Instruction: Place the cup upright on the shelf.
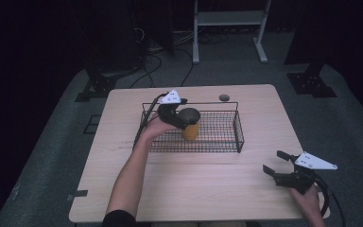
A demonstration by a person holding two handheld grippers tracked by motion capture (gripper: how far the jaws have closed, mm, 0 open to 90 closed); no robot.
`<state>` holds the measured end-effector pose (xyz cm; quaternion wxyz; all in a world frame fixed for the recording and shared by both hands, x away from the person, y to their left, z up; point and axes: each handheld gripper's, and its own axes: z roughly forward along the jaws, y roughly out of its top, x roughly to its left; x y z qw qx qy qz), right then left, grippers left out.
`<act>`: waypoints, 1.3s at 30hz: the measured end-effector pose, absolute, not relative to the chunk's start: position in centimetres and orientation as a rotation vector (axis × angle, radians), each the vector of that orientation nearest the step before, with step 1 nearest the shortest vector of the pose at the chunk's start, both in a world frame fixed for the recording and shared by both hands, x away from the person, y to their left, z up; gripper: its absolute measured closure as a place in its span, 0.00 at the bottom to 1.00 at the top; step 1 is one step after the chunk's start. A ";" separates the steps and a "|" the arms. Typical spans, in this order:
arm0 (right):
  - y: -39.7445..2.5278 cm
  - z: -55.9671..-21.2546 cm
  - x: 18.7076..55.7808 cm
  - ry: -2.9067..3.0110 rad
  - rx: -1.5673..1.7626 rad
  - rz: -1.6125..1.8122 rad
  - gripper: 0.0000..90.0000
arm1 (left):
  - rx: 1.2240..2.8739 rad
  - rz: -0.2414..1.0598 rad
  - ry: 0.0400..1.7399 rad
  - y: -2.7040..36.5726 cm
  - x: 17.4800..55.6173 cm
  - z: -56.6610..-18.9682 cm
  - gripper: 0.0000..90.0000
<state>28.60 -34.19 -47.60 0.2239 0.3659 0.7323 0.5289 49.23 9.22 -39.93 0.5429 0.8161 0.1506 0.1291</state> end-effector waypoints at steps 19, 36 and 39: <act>-33.9 -47.6 28.5 2.019 1.022 1.428 0.15 | 1.847 0.380 0.329 9.8 46.5 -38.1 0.00; -33.9 -47.6 28.5 2.022 1.021 1.423 0.15 | 1.844 0.392 0.326 10.2 43.9 -38.0 0.00; -33.9 -47.6 28.5 2.023 1.020 1.421 0.15 | 1.839 0.397 0.323 10.4 43.6 -38.1 0.00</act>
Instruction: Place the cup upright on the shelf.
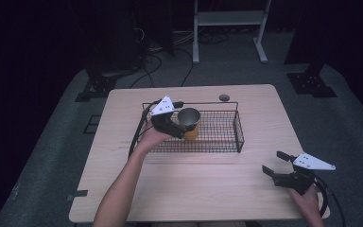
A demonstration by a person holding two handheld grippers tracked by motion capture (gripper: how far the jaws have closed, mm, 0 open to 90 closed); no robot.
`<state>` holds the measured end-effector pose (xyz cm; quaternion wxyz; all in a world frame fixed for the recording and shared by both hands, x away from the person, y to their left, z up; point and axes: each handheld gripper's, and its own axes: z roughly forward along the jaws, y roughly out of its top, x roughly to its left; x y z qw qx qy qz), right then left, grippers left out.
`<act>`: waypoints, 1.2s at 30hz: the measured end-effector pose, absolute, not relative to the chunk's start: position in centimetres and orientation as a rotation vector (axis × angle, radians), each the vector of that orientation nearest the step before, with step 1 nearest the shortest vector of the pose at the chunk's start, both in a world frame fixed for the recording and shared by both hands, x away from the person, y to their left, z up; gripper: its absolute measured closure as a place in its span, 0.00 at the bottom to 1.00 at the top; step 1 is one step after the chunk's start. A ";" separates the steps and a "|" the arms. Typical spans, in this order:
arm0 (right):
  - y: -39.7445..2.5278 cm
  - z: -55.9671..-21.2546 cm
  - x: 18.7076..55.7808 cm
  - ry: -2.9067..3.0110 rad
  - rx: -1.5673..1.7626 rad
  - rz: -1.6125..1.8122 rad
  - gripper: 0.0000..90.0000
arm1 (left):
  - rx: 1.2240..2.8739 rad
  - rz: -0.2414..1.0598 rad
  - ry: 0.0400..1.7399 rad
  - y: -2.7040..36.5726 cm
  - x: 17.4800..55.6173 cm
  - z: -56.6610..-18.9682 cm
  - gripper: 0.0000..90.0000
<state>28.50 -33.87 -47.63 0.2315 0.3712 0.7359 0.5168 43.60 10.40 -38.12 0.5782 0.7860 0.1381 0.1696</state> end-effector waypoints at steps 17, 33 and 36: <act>-33.9 -47.6 28.5 2.023 1.023 1.419 0.15 | 1.783 0.390 0.329 11.6 41.3 -38.6 0.00; -33.9 -47.6 28.5 2.021 1.024 1.418 0.15 | 1.744 0.388 0.318 12.6 39.2 -39.4 0.00; -33.9 -47.6 28.5 2.022 1.024 1.418 0.15 | 1.746 0.389 0.307 12.6 38.7 -39.3 0.00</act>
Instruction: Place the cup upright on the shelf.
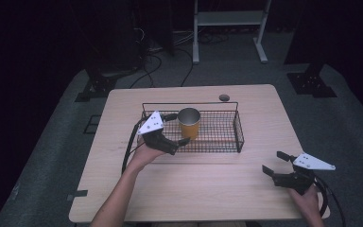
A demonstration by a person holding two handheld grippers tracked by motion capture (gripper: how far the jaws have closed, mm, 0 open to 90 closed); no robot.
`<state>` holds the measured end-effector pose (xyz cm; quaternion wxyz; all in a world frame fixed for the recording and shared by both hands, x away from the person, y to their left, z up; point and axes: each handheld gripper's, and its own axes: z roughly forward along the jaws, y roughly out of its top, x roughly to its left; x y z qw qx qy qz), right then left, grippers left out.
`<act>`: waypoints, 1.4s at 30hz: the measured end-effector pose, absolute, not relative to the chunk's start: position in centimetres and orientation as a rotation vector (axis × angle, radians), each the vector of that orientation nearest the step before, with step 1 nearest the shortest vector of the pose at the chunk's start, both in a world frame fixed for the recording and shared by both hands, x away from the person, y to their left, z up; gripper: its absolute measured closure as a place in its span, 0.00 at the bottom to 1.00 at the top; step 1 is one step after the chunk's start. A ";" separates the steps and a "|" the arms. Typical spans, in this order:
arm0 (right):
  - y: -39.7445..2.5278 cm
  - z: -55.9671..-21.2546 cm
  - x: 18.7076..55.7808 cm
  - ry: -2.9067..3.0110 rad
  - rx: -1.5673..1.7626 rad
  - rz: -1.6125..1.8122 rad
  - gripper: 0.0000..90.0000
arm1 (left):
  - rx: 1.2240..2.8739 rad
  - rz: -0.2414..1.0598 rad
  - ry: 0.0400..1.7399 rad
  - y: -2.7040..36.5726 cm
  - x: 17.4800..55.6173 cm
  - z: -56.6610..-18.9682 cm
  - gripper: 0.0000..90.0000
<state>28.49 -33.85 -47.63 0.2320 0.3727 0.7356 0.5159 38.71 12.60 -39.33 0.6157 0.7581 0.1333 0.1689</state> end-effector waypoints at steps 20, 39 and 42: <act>-33.8 -47.6 28.5 2.022 1.029 1.416 0.15 | 1.722 0.416 0.314 13.8 35.5 -40.6 0.00; -33.8 -47.6 28.5 2.024 1.025 1.410 0.15 | 1.720 0.412 0.313 14.6 32.9 -41.5 0.00; -33.8 -47.6 28.5 2.026 1.026 1.408 0.15 | 1.737 0.427 0.308 14.7 32.5 -41.8 0.00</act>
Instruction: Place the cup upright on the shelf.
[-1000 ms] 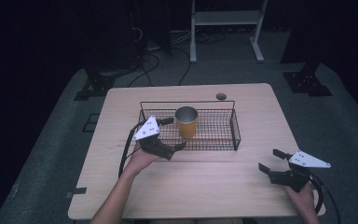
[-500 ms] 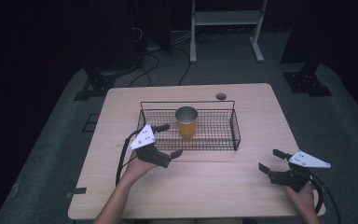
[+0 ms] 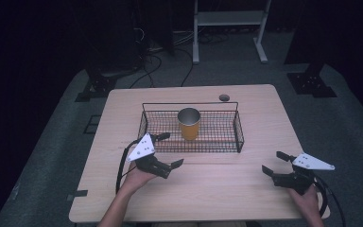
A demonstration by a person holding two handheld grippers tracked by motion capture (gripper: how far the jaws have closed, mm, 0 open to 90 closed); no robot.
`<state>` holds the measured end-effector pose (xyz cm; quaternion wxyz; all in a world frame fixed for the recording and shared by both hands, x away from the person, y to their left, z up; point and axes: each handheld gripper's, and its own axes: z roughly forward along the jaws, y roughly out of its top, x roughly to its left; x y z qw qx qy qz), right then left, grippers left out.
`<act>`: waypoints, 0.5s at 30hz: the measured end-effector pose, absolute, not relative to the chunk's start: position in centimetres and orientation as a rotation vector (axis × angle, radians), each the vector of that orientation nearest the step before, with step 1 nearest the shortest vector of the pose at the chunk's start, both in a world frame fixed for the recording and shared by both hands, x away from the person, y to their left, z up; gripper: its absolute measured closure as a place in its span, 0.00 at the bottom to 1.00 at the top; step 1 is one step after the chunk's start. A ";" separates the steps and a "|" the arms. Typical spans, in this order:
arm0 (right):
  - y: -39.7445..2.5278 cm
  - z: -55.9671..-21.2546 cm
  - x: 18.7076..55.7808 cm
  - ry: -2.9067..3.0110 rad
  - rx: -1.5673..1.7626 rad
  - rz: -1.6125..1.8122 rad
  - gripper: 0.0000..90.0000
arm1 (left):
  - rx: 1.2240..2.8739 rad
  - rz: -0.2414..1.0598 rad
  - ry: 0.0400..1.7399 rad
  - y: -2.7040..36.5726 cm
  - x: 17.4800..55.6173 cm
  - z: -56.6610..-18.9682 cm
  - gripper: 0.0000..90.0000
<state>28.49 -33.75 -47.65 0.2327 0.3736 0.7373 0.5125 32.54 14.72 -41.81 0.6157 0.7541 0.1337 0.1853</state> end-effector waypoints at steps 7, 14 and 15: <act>-33.8 -47.6 28.5 2.026 1.027 1.410 0.15 | 1.755 0.437 0.317 14.8 31.7 -42.8 0.00; -33.7 -47.6 28.5 2.026 1.027 1.409 0.15 | 1.738 0.434 0.319 14.9 31.1 -43.3 0.00; -33.7 -47.6 28.5 2.026 1.026 1.408 0.15 | 1.739 0.429 0.322 14.9 31.0 -43.3 0.00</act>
